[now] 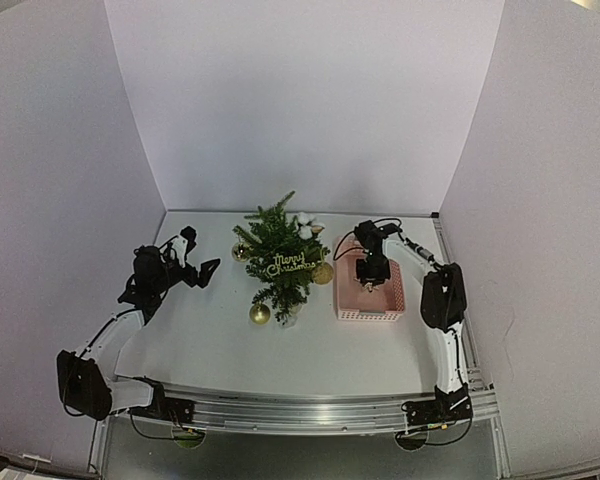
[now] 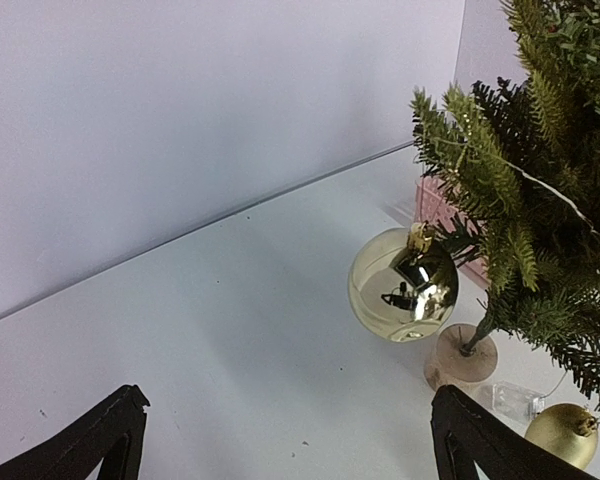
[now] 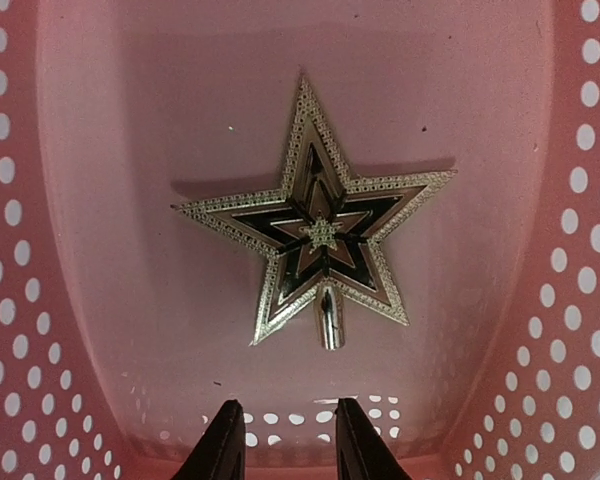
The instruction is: Decorate the small christmas tree
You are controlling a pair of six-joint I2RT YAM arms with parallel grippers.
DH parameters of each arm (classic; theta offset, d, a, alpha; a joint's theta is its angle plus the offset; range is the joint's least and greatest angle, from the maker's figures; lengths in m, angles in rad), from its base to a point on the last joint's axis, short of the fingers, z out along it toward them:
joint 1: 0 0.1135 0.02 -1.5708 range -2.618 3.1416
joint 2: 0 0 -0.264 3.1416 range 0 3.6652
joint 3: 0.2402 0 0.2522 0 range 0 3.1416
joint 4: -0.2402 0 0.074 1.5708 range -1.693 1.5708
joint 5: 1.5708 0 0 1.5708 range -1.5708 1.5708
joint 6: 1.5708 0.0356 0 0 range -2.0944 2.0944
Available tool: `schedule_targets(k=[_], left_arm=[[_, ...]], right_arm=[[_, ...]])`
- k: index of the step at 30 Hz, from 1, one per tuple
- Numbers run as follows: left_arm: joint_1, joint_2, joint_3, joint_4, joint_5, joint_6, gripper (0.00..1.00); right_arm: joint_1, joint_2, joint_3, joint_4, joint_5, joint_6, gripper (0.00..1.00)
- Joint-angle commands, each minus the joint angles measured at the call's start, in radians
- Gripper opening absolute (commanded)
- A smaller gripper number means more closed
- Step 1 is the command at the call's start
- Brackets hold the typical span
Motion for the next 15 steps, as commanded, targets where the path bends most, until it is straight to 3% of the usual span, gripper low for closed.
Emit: schedule_targets(k=[1, 15], left_arm=[[0.013, 0.016, 0.047, 0.03, -0.018, 0.003, 1.0], [0.034, 0.048, 0.069, 0.053, -0.018, 0.027, 1.0]], right_arm=[[-0.009, 0.054, 0.057, -0.066, 0.009, -0.026, 0.3], [-0.051, 0.129, 0.12, -0.067, -0.012, -0.057, 0.23]])
